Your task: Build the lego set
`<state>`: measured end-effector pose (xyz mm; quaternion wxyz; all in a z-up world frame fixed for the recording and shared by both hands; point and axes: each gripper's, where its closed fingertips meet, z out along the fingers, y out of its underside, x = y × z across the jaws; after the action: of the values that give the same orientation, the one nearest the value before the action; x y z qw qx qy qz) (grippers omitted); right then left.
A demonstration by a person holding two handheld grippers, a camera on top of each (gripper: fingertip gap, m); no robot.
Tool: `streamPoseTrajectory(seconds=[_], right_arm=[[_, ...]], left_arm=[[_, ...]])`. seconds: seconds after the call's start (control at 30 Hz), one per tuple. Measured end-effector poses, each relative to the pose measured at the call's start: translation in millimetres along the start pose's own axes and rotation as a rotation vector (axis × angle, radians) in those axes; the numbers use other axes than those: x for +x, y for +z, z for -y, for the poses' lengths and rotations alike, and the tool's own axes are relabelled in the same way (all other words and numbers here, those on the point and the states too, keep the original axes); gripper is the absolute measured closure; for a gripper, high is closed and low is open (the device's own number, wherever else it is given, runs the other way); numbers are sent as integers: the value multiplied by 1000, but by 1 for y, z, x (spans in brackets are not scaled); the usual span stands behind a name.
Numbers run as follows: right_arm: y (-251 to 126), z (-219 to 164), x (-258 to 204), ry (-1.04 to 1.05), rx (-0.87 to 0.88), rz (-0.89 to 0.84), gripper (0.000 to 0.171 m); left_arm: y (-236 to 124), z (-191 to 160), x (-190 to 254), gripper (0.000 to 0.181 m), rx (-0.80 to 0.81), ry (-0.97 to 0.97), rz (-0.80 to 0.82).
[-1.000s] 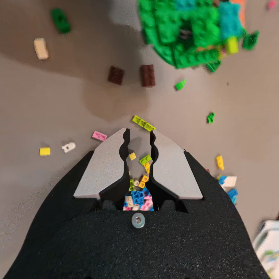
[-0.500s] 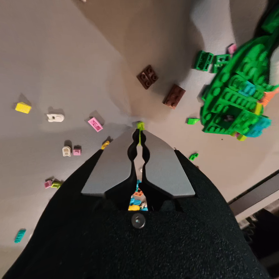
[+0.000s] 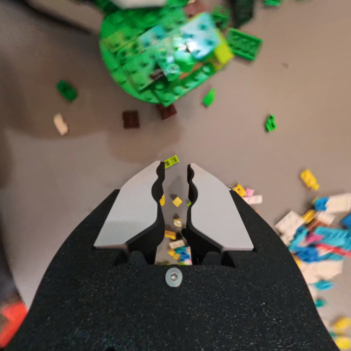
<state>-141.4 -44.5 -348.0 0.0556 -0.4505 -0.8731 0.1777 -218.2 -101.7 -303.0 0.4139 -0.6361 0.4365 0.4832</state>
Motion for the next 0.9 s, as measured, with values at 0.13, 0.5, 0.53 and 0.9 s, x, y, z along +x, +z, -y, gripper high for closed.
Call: streamPoseTrajectory(seconds=[0.13, 0.5, 0.53, 0.9], right_arm=[[1, -1, -16, 232, 118, -54, 149], [15, -16, -18, 214, 107, -268, 163], [15, -16, -17, 197, 105, -282, 163], [-6, -18, 8, -428, -71, -661, 164]], left_arm=[[0, -1, 1, 173, -2, -5, -4], [-1, 8, 5, 174, 21, 18, -8], [-1, 8, 6, 174, 22, 21, -10], [7, -2, 13, 174, 11, 3, -30]])
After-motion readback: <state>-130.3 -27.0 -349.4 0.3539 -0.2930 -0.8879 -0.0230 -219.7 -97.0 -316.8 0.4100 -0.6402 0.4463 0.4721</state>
